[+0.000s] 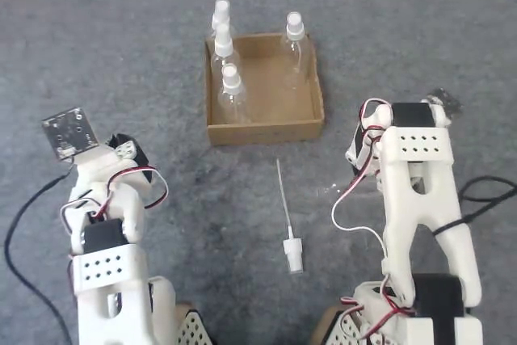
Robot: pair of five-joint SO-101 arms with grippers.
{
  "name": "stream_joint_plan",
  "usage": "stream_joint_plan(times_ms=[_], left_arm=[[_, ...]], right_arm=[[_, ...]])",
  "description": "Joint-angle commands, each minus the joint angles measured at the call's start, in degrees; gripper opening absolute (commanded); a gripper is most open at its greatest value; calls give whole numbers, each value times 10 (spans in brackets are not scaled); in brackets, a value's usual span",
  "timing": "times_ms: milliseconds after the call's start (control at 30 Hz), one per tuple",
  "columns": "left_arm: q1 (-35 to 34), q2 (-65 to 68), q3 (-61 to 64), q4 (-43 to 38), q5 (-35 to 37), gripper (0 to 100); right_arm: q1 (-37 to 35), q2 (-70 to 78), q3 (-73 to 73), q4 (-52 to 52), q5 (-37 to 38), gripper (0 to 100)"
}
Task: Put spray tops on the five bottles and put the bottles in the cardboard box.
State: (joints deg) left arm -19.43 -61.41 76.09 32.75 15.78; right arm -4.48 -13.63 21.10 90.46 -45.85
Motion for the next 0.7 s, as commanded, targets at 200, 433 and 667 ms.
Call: stream_joint_plan(times_ms=[200,433,667], left_arm=[[-4,-8,-3,-19,-5,12],[-4,-8,-3,-19,-5,12],[-4,-8,-3,-19,-5,12]], right_arm=[[0,-39,-36,7,180,266],[-36,-39,-42,-6,300,112],[-44,-39,-58,-37,346,28]])
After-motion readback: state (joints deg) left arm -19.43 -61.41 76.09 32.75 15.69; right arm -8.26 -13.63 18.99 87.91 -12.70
